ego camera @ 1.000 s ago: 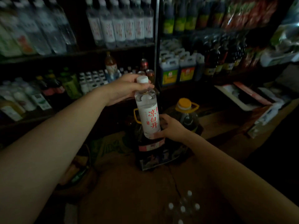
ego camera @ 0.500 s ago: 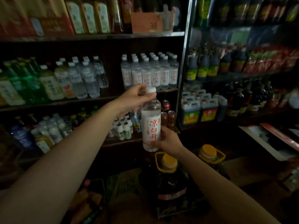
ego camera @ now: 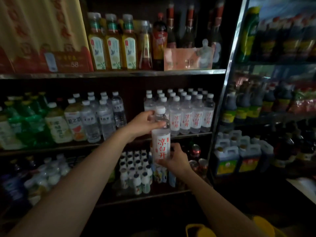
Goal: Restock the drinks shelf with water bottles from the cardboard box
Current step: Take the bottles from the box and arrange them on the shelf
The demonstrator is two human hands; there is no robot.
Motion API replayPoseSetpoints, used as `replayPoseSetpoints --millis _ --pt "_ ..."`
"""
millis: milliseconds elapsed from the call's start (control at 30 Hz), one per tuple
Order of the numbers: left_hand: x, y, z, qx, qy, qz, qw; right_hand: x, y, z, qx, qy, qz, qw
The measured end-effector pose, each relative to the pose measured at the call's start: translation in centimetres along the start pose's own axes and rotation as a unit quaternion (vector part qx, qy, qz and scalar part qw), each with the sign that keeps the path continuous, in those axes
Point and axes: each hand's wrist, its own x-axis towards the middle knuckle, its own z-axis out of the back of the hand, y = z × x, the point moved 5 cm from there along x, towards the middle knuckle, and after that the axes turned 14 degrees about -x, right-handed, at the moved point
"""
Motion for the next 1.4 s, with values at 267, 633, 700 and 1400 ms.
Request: replayPoseSetpoints --millis 267,633,700,1400 --pt "7.5 3.3 4.7 0.034 -0.065 -0.008 0.997 9.2 1.4 -2.9 0.017 0.016 0.005 1.0" --pt "14.8 7.1 8.1 0.047 -0.107 -0.015 0.993 18.7 0.8 -5.8 0.001 -0.018 -0.016 1.0" --pt "15.6 7.8 8.1 0.049 -0.106 -0.008 0.993 19.5 0.2 -6.3 -0.004 -0.027 -0.026 0.999" --pt "20.5 9.8 8.5 0.103 -0.157 -0.038 0.981 22.6 0.3 -9.8 -0.178 -0.113 0.03 0.977"
